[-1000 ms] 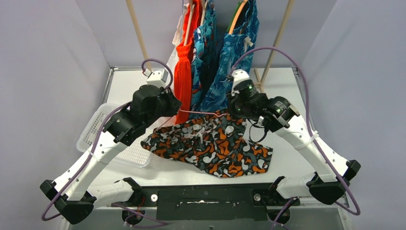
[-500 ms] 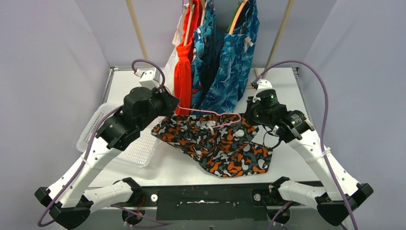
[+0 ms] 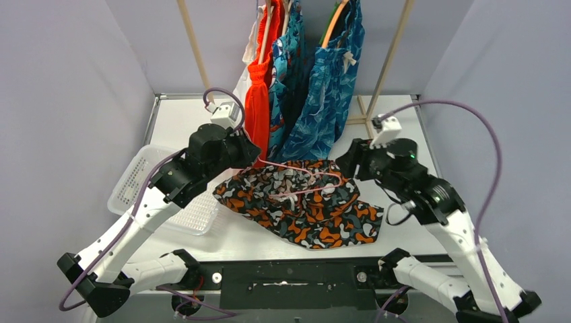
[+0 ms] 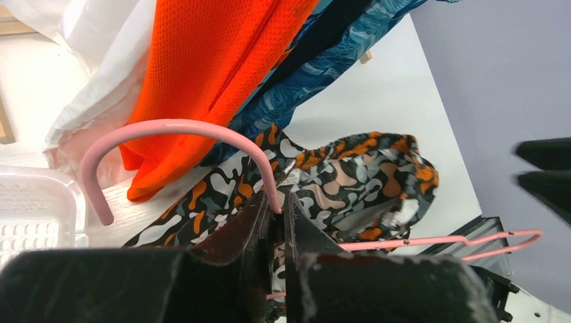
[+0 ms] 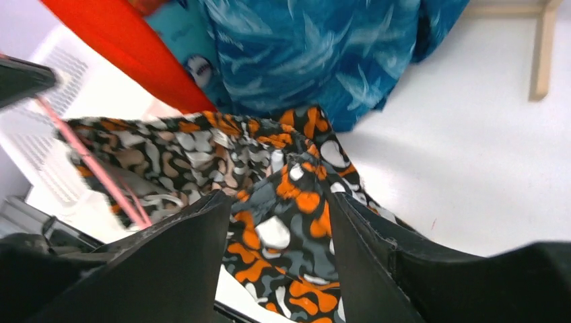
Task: Remove the shorts from the hanger
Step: Remove the shorts from the hanger, then place the hanger on the clothes rod.
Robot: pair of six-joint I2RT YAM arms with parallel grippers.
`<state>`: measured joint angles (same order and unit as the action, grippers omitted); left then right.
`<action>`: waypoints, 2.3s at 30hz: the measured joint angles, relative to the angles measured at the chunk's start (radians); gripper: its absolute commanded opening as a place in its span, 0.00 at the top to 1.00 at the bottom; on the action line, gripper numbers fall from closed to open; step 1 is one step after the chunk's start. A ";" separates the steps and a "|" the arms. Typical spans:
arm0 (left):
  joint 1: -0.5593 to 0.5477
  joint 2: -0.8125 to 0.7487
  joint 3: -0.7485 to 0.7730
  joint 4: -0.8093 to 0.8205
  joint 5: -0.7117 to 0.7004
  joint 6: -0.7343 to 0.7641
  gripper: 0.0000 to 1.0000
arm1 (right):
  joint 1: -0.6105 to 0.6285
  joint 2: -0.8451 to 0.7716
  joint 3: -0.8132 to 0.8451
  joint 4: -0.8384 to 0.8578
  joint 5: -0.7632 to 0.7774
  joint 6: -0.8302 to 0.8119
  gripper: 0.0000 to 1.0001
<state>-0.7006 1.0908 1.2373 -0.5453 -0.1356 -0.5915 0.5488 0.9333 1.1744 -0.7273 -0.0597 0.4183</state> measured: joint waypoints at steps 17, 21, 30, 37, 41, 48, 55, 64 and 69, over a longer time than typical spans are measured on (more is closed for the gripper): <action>-0.001 0.029 -0.009 0.014 0.034 0.000 1.00 | -0.005 0.017 0.087 -0.081 -0.349 -0.142 0.35; -0.001 0.029 -0.009 0.023 0.050 0.001 1.00 | -0.005 0.094 0.087 -0.134 -0.426 -0.187 0.53; -0.004 0.030 -0.009 0.024 0.046 0.009 0.88 | 0.003 0.127 0.087 -0.166 -0.560 -0.254 0.98; -0.005 0.010 -0.037 0.065 0.126 0.024 0.51 | 0.000 0.048 0.061 -0.192 -0.546 -0.219 1.00; -0.005 -0.029 -0.078 0.091 0.178 0.024 0.42 | -0.003 -0.034 0.018 -0.224 -0.506 -0.166 1.00; -0.005 -0.091 -0.154 0.107 0.231 0.011 0.40 | -0.005 -0.160 -0.013 -0.304 -0.448 -0.089 1.00; -0.005 -0.122 -0.211 0.114 0.234 -0.019 0.40 | -0.005 -0.239 0.047 -0.441 -0.297 -0.033 1.00; -0.005 -0.116 -0.211 0.124 0.223 -0.026 0.39 | 0.021 -0.280 0.264 -0.561 0.053 0.065 1.00; -0.005 -0.095 -0.211 0.121 0.222 -0.029 0.31 | 0.045 -0.288 0.310 -0.552 0.290 0.101 1.00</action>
<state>-0.7059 0.9955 1.0264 -0.4240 0.0868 -0.6205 0.5938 0.6453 1.4841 -1.2789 0.2298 0.5198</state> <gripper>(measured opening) 0.643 0.073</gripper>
